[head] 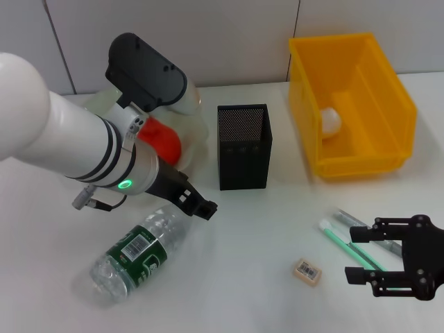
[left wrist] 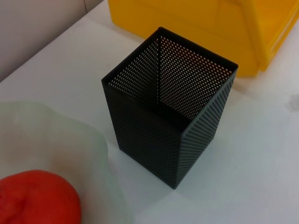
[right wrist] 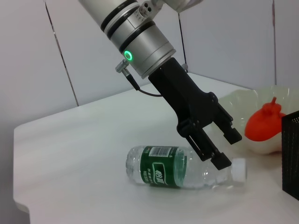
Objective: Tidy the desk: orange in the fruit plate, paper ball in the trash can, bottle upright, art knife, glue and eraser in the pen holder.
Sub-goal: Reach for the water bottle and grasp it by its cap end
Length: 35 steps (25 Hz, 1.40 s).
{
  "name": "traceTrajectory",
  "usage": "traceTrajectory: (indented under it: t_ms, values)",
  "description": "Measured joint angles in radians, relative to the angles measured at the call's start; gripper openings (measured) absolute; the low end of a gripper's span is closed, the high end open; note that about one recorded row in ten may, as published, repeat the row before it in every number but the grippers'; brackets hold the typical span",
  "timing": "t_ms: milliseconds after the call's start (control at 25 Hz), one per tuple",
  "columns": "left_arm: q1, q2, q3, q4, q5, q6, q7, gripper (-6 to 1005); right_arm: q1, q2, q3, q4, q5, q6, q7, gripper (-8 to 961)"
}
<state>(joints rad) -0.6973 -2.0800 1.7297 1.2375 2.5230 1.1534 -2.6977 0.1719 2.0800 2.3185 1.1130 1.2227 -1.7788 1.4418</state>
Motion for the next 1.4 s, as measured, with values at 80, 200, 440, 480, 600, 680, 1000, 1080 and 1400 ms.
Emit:
traceTrajectory:
  t_ms: [80,200,440,480,600,680,1000,1080,1400]
  values:
    - [0.0,0.0,0.001,0.0,0.0,0.0,-0.001,754,0.001,0.0,0.0,-0.003,0.0,0.0,0.0,673]
    - [-0.001,0.0,0.005,-0.003,0.0,-0.004,-0.022,754,0.001,0.0,0.001,-0.006,0.0,0.003,0.0,673]
    - [-0.008,0.0,0.014,-0.021,0.002,-0.016,-0.04,752,0.005,0.0,0.001,-0.019,0.0,0.007,-0.001,673]
    - [-0.008,0.0,0.015,-0.025,0.002,-0.017,-0.045,752,0.005,0.0,0.001,-0.019,0.0,0.008,-0.002,673]
    - [-0.008,0.0,0.016,-0.031,0.002,-0.019,-0.054,751,0.006,0.0,0.001,-0.019,-0.001,0.009,-0.003,672]
    - [-0.008,0.0,0.017,-0.036,0.002,-0.025,-0.061,751,0.006,0.0,0.001,-0.02,-0.001,0.009,-0.007,672]
    - [-0.01,0.0,0.038,-0.056,-0.003,-0.059,-0.078,749,0.008,0.0,-0.003,-0.029,-0.002,0.009,-0.013,672]
    - [-0.013,0.0,0.039,-0.066,-0.003,-0.066,-0.079,749,0.009,0.0,-0.003,-0.035,-0.002,0.009,-0.014,672]
    - [-0.026,0.0,0.039,-0.104,-0.004,-0.092,-0.079,747,0.011,-0.001,-0.001,-0.044,-0.002,0.01,-0.016,672]
